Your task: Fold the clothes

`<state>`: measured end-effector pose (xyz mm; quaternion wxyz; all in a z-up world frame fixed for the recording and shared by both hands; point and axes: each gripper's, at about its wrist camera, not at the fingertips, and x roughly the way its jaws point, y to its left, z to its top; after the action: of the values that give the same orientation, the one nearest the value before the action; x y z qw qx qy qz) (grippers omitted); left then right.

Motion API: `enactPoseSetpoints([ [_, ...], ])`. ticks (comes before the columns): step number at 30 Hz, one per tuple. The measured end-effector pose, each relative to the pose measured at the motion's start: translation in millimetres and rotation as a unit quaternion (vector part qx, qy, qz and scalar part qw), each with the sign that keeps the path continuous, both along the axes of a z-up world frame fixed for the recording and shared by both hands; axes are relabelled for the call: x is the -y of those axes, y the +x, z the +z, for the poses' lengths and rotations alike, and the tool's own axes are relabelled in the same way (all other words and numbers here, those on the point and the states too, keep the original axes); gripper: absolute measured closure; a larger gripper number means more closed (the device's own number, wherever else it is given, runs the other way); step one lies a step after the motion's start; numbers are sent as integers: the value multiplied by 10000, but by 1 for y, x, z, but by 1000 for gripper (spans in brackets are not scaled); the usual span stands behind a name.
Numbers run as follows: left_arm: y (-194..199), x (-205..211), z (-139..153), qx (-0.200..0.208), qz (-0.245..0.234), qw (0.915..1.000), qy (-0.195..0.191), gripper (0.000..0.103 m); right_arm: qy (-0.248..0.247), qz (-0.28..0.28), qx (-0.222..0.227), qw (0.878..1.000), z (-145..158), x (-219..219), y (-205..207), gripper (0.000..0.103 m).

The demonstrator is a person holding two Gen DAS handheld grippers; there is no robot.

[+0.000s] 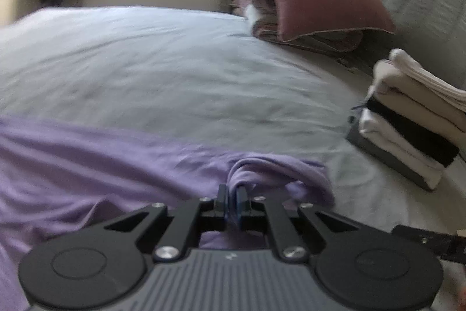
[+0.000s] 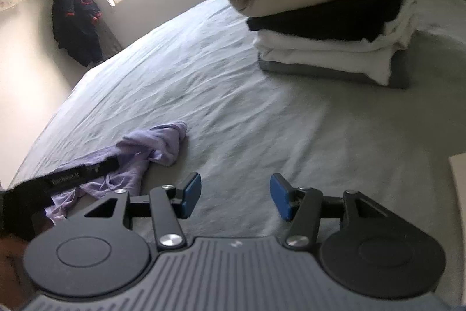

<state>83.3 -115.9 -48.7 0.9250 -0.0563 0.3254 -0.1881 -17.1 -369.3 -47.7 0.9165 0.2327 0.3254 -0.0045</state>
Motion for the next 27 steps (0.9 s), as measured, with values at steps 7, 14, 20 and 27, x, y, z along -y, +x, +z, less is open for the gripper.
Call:
enactPoseSetpoints([
  [7,-2,-31,-26,58,120,9961,-871,98,-408,696,486,9956,12,-34,1,46],
  [14,2,-39,-29,-99,70,9921,-1247,98,-1127,970,410,9880,6,-67,43,46],
  [20,6,-45,-32,-237,126,9876,-1548,99,-2029,1096,294,9726,-7,-90,72,100],
  [27,1,-46,-27,-7,-18,9845,-1755,99,-2388,1086,249,9647,41,-89,59,100],
])
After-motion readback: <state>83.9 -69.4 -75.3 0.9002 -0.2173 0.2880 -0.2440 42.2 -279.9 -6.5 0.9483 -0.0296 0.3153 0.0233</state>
